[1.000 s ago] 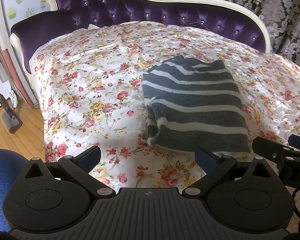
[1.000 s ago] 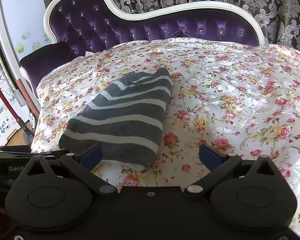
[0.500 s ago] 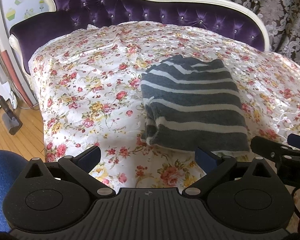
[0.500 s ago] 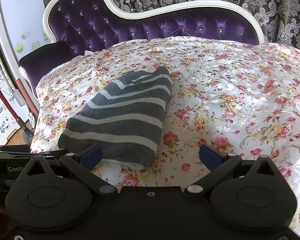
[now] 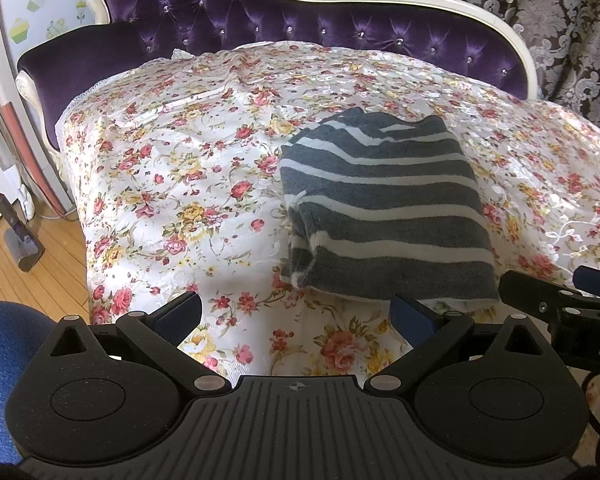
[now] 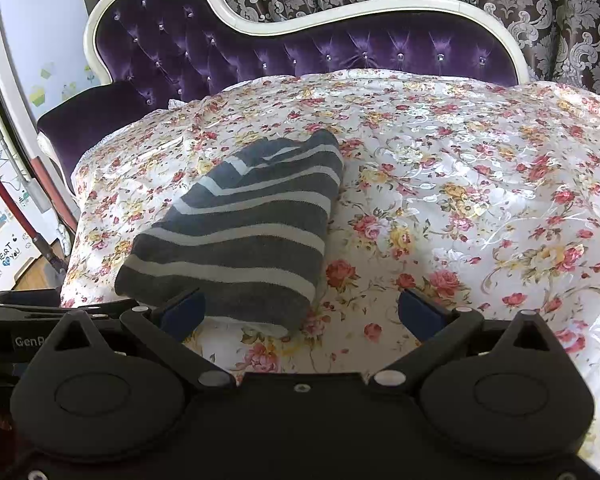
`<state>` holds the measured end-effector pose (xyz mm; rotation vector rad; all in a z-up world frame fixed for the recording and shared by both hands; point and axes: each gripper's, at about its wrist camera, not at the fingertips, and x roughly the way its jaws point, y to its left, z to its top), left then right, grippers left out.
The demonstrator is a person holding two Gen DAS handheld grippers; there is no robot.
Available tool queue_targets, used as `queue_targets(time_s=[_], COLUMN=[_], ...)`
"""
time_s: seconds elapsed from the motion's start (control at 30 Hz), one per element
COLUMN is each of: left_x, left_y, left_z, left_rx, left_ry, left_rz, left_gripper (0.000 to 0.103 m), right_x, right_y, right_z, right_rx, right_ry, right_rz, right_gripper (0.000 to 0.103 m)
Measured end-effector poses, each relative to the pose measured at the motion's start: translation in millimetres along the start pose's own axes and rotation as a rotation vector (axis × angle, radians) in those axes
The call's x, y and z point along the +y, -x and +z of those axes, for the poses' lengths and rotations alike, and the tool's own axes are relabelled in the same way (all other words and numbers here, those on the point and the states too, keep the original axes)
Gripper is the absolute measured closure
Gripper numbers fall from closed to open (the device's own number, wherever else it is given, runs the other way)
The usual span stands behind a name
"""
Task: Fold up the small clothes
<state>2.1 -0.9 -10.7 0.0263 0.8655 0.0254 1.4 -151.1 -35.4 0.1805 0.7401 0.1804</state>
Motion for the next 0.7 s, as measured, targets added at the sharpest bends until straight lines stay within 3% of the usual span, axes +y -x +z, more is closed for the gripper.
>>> queue_targets(time_s=[0.7], left_x=[-0.1], left_y=[-0.4], left_z=[0.4], left_rx=[0.002], left_ry=[-0.004], left_rz=[-0.002], left_gripper=[0.001], right_x=[-0.1], right_y=[-1.8], right_z=[-0.9], right_rx=[0.008], right_ry=[-0.009], right_rz=[0.001], right_gripper=[0.001])
